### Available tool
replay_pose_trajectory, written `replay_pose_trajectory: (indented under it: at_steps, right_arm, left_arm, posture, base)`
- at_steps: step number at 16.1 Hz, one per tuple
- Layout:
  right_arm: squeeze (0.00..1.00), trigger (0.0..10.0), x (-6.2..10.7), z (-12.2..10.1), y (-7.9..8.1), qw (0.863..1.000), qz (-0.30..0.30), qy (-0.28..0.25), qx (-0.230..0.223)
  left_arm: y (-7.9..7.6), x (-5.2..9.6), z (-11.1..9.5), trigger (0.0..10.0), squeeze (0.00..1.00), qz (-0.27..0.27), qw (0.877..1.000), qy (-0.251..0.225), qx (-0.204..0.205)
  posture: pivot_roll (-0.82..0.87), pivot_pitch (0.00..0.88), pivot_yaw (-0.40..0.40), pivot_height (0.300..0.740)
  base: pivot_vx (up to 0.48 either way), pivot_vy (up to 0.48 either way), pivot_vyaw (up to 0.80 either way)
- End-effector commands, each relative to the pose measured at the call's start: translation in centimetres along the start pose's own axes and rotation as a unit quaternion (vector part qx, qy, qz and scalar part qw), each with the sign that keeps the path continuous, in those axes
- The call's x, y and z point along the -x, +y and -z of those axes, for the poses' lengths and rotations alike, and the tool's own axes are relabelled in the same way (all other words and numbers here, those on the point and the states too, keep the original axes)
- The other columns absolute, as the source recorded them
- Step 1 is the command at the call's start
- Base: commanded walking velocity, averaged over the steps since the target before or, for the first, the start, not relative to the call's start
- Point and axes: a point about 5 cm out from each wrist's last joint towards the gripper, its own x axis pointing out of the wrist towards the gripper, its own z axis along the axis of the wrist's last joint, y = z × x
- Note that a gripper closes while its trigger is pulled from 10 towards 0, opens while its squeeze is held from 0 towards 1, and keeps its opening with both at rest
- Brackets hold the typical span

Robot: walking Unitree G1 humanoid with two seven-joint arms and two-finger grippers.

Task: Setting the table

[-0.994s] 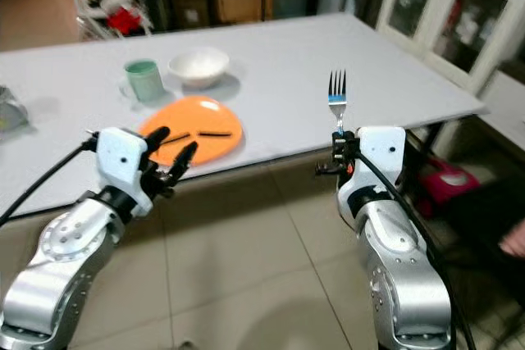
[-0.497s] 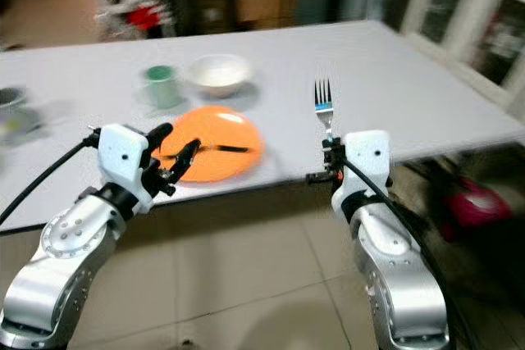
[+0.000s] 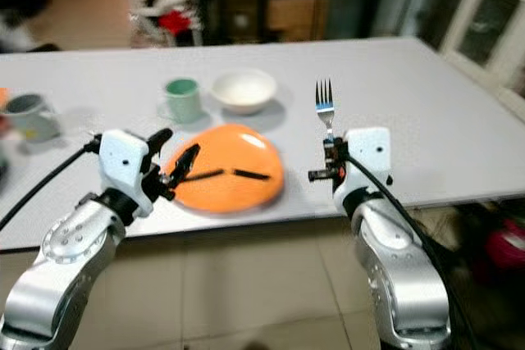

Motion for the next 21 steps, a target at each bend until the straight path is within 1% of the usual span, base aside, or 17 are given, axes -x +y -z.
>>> replay_pose_trajectory:
  at_steps: [1,4,6,8,13,14,15,18,21]
  right_arm:
    - [0.00,10.0,-0.2,-0.2,0.7,1.000,-0.024,0.002,-0.005]
    - [0.00,10.0,-0.1,0.2,1.1,0.999,-0.041,0.017,-0.010]
    - [0.00,10.0,-0.1,0.7,1.8,0.997,-0.063,0.038,-0.012]
    - [0.00,10.0,-0.1,1.0,2.1,0.996,-0.075,0.050,-0.013]
    - [0.00,10.0,0.0,1.4,2.4,0.994,-0.090,0.065,-0.010]
    - [0.00,10.0,0.1,1.5,2.5,0.994,-0.091,0.065,-0.010]
    - [0.00,10.0,0.1,1.6,2.5,0.993,-0.092,0.068,-0.008]
    - [0.00,10.0,0.1,1.8,2.5,0.993,-0.089,0.072,-0.007]
    - [0.00,10.0,0.1,1.8,2.5,0.993,-0.088,0.072,-0.010]
  left_arm:
    - [0.4,0.2,-0.1,10.0,0.00,-0.008,1.000,-0.001,-0.005]
    - [0.5,0.3,0.0,10.0,0.00,-0.009,1.000,0.001,-0.004]
    - [0.6,0.5,0.2,10.0,0.00,-0.012,1.000,0.004,-0.004]
    - [0.6,0.6,0.3,10.0,0.00,-0.013,1.000,0.004,-0.003]
    - [0.8,0.5,0.4,10.0,0.00,-0.021,1.000,0.004,0.000]
    - [0.9,0.4,0.3,10.0,0.00,-0.025,1.000,-0.001,0.005]
    - [0.8,0.3,0.2,10.0,0.00,-0.022,1.000,-0.002,-0.001]
    - [0.9,0.1,0.2,10.0,0.00,-0.018,1.000,-0.001,0.000]
    - [0.9,-0.1,0.1,10.0,0.00,-0.013,1.000,-0.002,0.001]
  posture:
    - [0.12,0.000,0.011,0.727]
    - [0.12,0.000,0.011,0.727]
    - [0.12,0.000,0.009,0.727]
    - [0.13,0.000,0.008,0.727]
    - [0.12,0.000,0.015,0.727]
    - [0.12,0.000,0.017,0.727]
    - [0.12,0.000,0.025,0.727]
    - [0.11,0.000,0.033,0.727]
    - [0.11,0.000,0.033,0.727]
  base:
    - [0.345,0.000,0.00]
    - [0.345,0.000,0.00]
    - [0.347,0.000,0.00]
    - [0.341,0.000,0.00]
    - [0.334,0.000,0.00]
    - [0.000,0.000,0.00]
    - [0.000,0.000,0.00]
    - [0.000,0.000,0.00]
    - [0.000,0.418,0.00]
